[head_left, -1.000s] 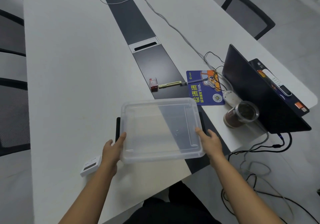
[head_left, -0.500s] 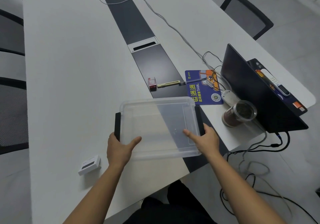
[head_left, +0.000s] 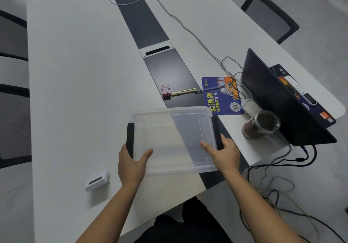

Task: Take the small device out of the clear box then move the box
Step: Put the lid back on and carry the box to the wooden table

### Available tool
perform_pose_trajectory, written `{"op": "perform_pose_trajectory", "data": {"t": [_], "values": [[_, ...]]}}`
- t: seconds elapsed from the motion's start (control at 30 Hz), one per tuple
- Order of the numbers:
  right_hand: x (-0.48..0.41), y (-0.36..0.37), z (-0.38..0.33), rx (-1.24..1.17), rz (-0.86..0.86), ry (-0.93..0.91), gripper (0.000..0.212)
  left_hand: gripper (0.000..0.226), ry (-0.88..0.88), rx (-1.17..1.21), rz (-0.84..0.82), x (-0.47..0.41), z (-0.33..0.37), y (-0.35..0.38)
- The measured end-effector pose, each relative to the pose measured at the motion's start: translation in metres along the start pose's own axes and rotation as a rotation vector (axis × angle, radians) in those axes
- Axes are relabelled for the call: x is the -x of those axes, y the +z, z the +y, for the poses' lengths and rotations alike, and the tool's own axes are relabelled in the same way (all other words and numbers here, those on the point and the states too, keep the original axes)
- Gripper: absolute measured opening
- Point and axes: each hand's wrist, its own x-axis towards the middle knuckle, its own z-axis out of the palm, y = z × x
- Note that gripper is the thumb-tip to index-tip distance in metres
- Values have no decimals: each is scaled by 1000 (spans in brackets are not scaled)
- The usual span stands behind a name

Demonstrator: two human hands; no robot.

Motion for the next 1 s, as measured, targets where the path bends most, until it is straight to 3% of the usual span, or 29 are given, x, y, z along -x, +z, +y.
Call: {"op": "perform_pose_trajectory", "data": {"t": [0.23, 0.33, 0.43, 0.5, 0.73, 0.87, 1.0], "values": [[7, 3, -5, 28, 5, -49, 86, 76, -6, 26, -5, 5, 7, 0], [12, 7, -5, -25, -94, -9, 91, 77, -14, 42, -40, 5, 7, -3], [17, 5, -5, -139, -167, 2, 89, 52, -32, 94, -53, 6, 8, -11], [19, 0, -8, -198, -167, -27, 89, 35, -34, 164, -8, 8, 14, -20], [36, -37, -46, -583, -226, -284, 85, 51, -25, 445, 170, 53, 42, -70], [46, -27, -65, -629, -295, -374, 79, 55, -58, 464, 317, 92, 36, -96], [60, -2, -92, -564, -505, -435, 93, 62, -128, 461, 513, 128, 16, -122]]}}
